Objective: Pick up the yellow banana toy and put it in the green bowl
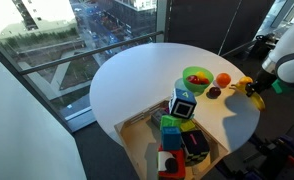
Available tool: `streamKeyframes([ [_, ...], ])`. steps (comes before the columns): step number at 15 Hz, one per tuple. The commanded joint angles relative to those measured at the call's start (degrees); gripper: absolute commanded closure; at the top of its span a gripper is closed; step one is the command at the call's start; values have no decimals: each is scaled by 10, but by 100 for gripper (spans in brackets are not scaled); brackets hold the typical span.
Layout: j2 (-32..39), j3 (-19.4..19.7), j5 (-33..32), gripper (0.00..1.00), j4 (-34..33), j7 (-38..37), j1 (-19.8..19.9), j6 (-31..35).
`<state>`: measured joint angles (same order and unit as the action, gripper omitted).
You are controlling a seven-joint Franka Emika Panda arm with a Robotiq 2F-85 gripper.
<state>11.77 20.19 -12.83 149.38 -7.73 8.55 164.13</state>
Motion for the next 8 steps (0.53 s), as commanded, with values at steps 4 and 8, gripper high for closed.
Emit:
streamKeyframes([
  [4, -90, 2, -55, 84, 16, -15, -13, -79],
  [8, -149, -23, -70, 84, 20, -20, 0, -122],
])
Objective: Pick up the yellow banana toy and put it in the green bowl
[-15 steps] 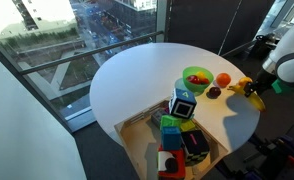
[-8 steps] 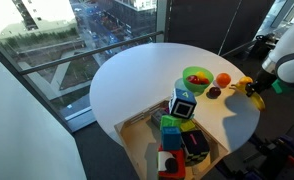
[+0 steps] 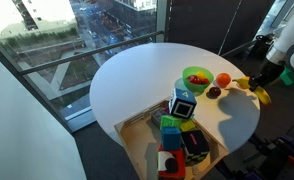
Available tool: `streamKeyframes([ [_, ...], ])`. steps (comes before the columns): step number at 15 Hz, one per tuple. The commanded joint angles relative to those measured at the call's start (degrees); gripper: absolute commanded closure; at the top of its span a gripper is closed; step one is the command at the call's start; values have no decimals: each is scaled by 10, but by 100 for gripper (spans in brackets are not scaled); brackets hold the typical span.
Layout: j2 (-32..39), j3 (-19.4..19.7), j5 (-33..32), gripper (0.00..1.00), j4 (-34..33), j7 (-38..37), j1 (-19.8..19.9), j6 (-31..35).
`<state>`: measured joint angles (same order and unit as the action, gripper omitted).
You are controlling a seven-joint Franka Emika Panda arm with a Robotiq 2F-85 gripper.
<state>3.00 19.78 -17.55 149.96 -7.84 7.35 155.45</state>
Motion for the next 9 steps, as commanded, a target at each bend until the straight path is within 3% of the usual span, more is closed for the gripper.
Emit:
streamKeyframes([
  [1, -75, -26, -24, 84, 16, -19, 16, -42],
  [9, -131, -100, -7, 84, -13, -57, 33, -67],
])
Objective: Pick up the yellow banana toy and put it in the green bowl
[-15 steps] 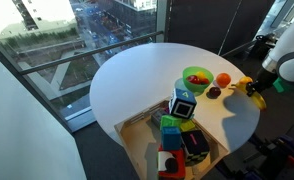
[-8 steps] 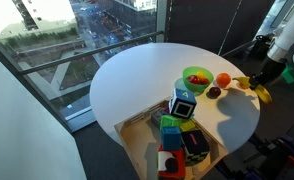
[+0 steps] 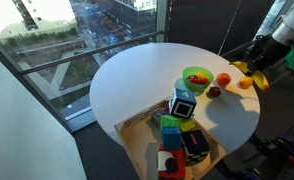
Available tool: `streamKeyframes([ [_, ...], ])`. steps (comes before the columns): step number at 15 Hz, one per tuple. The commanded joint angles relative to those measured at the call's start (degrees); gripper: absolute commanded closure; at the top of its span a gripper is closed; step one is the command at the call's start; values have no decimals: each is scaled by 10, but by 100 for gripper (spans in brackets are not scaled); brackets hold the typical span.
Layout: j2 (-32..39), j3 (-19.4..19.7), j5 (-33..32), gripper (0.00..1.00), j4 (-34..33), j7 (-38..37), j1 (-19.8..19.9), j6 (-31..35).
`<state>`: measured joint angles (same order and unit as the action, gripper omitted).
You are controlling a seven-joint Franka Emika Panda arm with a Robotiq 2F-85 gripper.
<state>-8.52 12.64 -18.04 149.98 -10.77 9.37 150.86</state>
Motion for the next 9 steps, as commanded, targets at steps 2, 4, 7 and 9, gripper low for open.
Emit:
streamKeyframes([
  [2, -10, -44, 2, 84, -26, -43, 13, -25],
  [4, -1, -57, 3, 84, -40, -61, 11, -27],
  [7, 18, -70, 16, 84, -70, -75, 5, -57],
  [9, 34, -77, 19, 84, -96, -87, 2, -77],
])
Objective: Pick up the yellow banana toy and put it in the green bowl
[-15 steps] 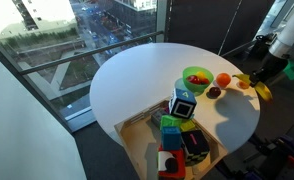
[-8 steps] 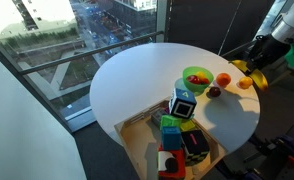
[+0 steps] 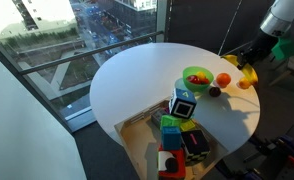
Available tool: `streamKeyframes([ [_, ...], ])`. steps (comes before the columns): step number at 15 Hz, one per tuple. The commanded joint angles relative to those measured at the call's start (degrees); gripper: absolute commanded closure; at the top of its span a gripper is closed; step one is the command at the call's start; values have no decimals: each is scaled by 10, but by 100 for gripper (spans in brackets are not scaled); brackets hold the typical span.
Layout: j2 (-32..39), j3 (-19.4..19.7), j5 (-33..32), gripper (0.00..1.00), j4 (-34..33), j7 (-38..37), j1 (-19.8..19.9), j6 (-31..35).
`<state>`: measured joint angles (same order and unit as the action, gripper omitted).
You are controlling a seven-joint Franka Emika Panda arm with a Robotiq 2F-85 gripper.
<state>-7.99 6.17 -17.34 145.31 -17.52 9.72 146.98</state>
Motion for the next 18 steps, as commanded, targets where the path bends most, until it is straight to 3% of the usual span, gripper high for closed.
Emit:
streamKeyframes([
  [1, 36, -14, 13, 84, -60, -24, -4, -48],
  [8, 117, -15, 69, 84, -148, -10, -31, -107],
  [18, 208, -12, 99, 84, -244, -14, -66, -118],
])
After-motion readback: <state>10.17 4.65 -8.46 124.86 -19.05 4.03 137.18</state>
